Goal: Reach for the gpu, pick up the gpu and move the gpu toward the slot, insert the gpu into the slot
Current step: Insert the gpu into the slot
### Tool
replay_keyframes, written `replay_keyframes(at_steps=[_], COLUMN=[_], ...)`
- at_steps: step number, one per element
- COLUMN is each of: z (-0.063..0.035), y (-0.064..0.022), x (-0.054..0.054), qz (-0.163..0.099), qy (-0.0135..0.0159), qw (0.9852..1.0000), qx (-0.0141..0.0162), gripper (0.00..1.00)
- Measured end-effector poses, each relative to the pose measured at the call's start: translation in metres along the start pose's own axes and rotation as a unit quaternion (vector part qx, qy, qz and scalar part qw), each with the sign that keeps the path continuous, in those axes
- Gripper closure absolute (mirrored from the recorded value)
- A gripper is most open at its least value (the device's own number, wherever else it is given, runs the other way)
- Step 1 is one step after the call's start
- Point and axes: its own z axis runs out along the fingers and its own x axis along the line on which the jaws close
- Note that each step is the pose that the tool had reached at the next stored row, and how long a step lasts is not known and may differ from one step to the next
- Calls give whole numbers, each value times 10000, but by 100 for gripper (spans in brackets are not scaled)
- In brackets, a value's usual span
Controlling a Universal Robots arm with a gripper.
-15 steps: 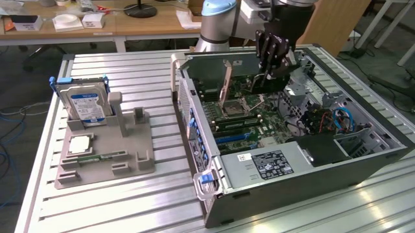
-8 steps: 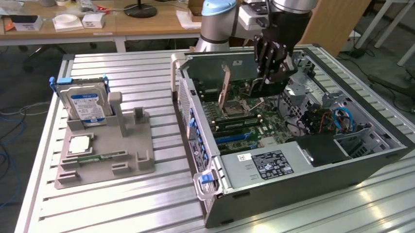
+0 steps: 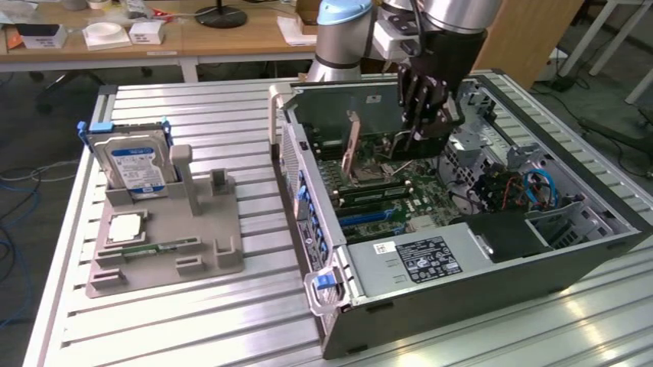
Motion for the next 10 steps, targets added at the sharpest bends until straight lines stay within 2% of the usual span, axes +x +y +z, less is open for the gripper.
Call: replay_keyframes(at_steps=[6,10], z=[75,148], y=[2,6], x=[44,47], qz=[0,-15], qy=[23,24], qw=[10000,10000], qx=[-3,-18], gripper=[74,74])
